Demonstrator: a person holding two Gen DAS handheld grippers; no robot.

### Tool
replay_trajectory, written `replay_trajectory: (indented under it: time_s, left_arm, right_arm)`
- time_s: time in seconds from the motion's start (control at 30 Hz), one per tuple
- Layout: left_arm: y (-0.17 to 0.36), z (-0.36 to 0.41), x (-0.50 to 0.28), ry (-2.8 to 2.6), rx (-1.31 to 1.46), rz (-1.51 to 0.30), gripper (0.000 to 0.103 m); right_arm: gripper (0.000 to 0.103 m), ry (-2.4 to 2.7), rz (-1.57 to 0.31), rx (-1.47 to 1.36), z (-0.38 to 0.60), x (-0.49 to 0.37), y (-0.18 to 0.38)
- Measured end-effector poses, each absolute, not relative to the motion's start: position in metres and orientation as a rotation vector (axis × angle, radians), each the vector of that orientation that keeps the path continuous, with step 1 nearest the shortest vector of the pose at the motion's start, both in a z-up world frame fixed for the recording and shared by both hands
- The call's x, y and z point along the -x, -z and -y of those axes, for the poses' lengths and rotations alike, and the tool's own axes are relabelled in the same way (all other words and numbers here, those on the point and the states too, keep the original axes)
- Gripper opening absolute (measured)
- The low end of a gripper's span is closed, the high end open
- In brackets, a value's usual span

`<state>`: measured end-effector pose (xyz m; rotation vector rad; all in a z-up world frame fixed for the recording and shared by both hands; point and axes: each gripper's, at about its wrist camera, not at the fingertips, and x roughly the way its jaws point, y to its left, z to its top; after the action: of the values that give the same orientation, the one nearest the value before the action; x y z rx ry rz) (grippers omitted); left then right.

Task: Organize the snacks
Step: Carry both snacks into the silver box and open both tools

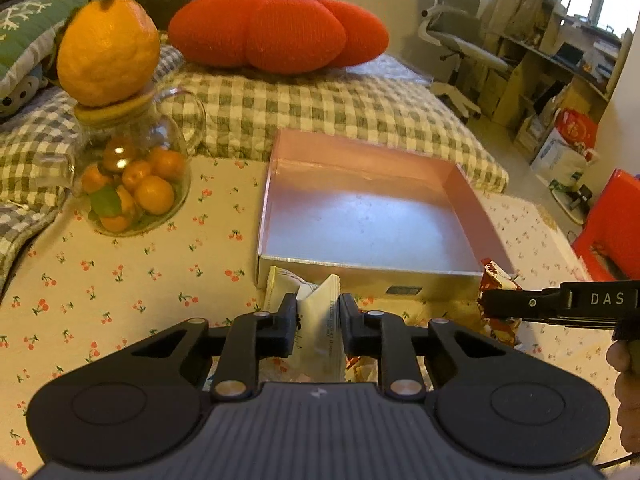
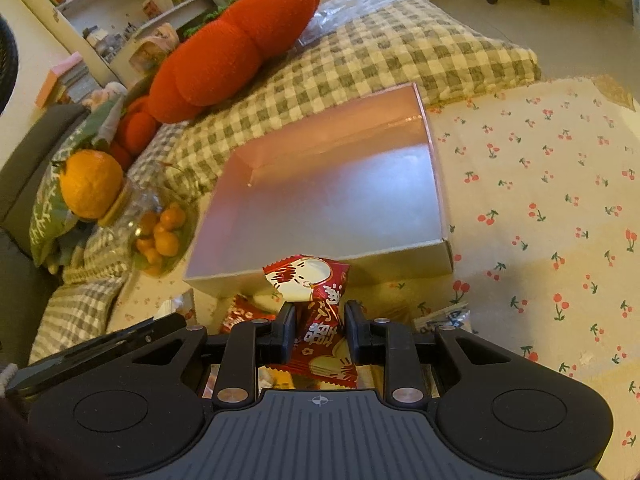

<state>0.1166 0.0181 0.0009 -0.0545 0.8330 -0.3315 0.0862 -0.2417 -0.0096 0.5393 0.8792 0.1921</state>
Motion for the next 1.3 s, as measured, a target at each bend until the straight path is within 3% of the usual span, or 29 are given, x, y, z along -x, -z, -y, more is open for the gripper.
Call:
replay_trajectory:
  time_s: [0.57,1.17,1.3]
  left_arm:
    - [-0.027,0.011,-0.127,0.312,-0.04,-0.651,0.019]
    - [0.021,0.05,-0.172,0.276,-0.084,-0.721,0.02]
    - [0.022,0.051,-0.173,0.286,-0.085,-0.733,0.026]
  right_arm:
    - [0.025,-0.149,-0.739,-0.642,0.277,-0.099,0.003]
    - [0.029,-0.109,-0.718,-0.655,0.3,-0.12,0.028]
    - [0.029,-0.107,-0.725,-0.675,0.302,-0.121,0.03]
